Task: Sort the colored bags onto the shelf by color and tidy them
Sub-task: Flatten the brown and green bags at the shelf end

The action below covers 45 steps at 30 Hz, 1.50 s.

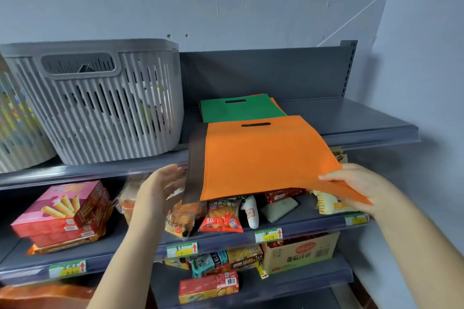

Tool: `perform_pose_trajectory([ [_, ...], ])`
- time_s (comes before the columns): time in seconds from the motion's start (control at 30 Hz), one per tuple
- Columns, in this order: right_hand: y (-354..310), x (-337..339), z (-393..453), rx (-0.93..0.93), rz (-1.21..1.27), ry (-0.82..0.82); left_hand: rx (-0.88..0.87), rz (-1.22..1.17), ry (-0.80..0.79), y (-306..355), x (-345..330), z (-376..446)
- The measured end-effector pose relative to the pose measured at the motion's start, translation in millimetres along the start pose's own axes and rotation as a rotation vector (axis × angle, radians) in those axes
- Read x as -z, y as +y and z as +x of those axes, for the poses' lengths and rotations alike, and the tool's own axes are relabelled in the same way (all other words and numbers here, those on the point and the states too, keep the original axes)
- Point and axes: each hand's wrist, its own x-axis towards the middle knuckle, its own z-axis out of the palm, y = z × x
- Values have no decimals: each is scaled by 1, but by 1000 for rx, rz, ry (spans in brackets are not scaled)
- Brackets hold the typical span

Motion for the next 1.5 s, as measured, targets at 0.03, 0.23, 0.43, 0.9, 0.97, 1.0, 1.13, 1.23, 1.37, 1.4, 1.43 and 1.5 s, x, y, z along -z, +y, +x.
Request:
perform_pose_trajectory([
  [0.03, 3, 1, -8, -10, -5, -13, 73, -3, -29, -1, -4, -2],
  [0.23, 41, 31, -43, -56, -87, 59, 101, 272, -215, -30, -30, -35],
  [0.43, 76, 67, -100, -120, -223, 179, -99, 761, -334, -69, -54, -64],
  [0.9, 141, 121, -226, 78, 69, 568, -53, 330, -649, -124, -121, -131],
  [0.97, 146, 130, -236, 138, 129, 671, -38, 254, -713, -129, -137, -128],
  [1.0, 149, 134, -241, 157, 163, 727, -42, 236, -753, -132, -147, -127],
  [1.13, 158, 150, -264, 222, 340, 904, -12, 196, -901, -144, -186, -120],
  [1.23, 164, 158, -287, 267, 422, 1019, 49, 187, -1011, -153, -211, -115],
  [1.37, 174, 163, -321, 247, 475, 1220, 69, 175, -1133, -162, -243, -113],
  [1.4, 175, 162, -330, 245, 492, 1281, 56, 191, -1167, -163, -253, -113],
  [1.43, 180, 164, -338, 262, 512, 1338, 43, 206, -1201, -166, -262, -112],
  [1.5, 183, 163, -352, 276, 534, 1431, 39, 239, -1261, -170, -281, -116],
])
